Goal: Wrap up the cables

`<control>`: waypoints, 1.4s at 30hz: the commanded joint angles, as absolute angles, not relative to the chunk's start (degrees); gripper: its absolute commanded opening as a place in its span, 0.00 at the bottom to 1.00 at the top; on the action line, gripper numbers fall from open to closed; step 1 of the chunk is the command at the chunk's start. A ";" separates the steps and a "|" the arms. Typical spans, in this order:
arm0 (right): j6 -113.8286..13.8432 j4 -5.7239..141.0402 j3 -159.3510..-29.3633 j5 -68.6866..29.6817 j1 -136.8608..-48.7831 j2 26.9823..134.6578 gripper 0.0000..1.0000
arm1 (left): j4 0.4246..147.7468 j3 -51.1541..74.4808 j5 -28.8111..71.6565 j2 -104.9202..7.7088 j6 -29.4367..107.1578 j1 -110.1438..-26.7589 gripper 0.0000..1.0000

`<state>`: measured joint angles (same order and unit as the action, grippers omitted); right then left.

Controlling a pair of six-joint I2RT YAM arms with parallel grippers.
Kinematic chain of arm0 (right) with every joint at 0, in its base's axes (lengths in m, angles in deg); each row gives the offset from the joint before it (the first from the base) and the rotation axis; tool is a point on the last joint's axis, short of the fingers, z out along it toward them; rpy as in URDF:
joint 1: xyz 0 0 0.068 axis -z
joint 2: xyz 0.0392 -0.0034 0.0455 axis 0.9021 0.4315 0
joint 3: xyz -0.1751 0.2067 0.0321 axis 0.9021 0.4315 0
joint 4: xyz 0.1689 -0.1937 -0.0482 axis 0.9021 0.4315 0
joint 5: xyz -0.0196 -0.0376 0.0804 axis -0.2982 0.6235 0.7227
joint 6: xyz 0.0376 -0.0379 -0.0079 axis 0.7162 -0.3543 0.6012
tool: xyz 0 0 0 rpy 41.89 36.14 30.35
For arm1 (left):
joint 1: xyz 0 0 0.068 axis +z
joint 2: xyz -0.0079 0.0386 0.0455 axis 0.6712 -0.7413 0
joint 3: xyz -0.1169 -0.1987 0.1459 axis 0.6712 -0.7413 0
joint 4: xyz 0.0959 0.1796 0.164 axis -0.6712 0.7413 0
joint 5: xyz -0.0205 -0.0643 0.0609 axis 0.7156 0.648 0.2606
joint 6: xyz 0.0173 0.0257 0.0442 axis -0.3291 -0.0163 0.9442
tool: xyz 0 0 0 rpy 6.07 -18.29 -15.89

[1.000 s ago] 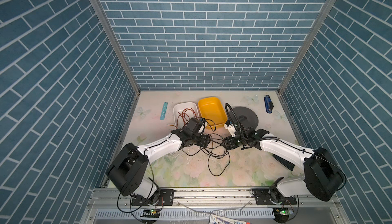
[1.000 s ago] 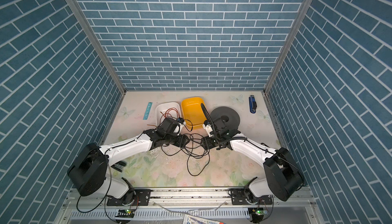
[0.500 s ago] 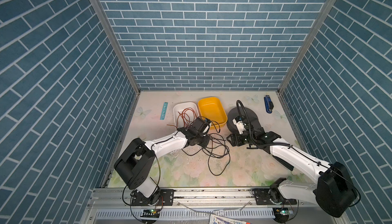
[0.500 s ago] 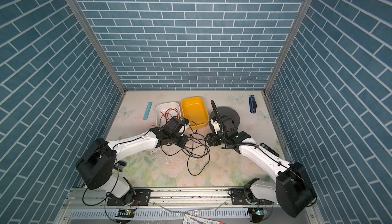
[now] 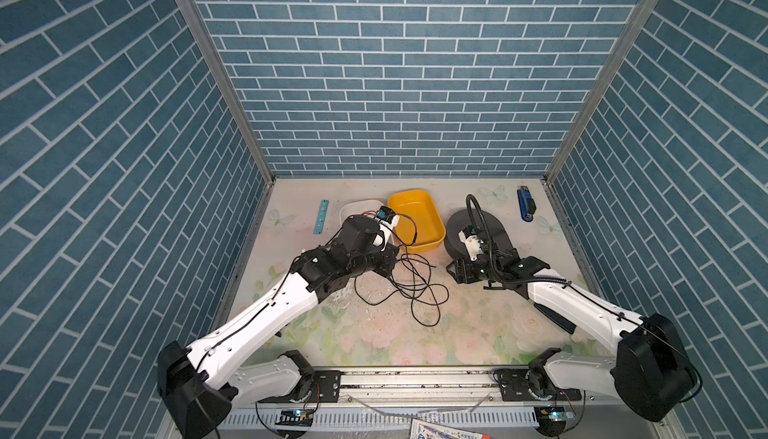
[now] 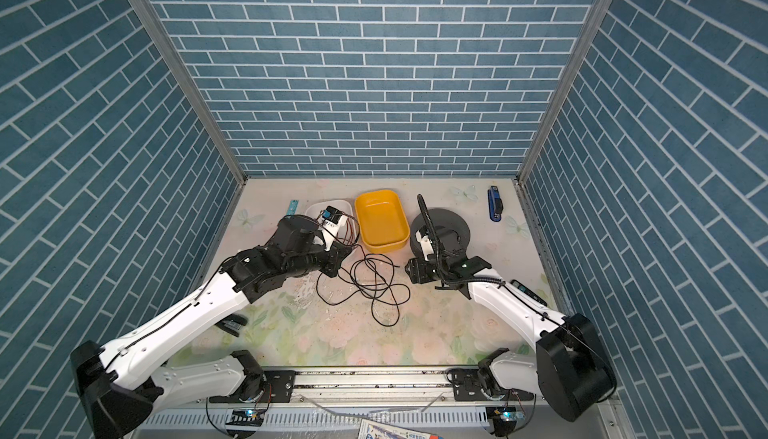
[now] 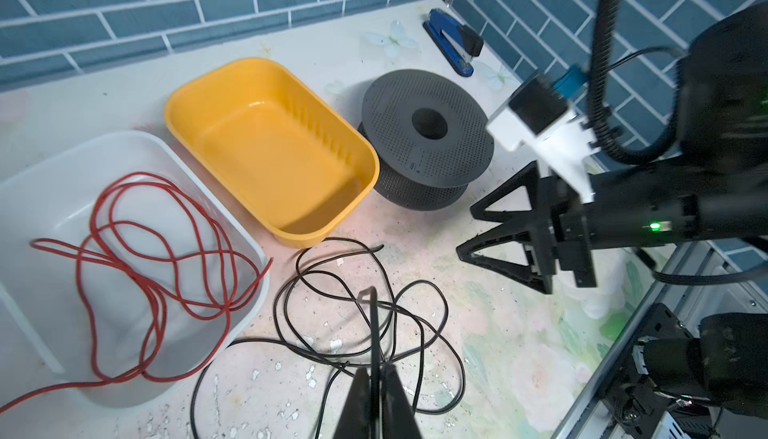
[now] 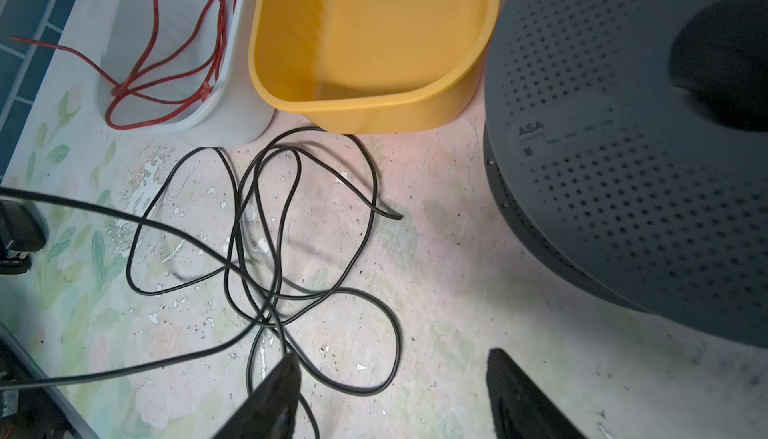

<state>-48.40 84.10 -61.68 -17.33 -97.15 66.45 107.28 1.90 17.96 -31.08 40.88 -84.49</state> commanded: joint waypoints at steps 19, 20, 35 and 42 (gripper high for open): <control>-52.24 82.28 -67.18 -5.60 -104.78 73.87 0.65 | 111.08 -0.33 19.11 -27.72 38.37 -77.94 0.43; -52.44 82.40 -67.66 -6.67 -105.49 74.11 0.65 | 110.27 -2.24 20.44 -27.79 37.58 -77.00 0.45; -50.31 78.63 -72.31 -3.24 -108.74 79.43 0.65 | 102.91 -24.38 23.13 -24.14 26.89 -73.23 0.66; -38.35 67.33 -76.04 -1.31 -115.51 87.09 0.65 | 106.94 -26.09 30.65 -19.93 24.05 -61.42 0.73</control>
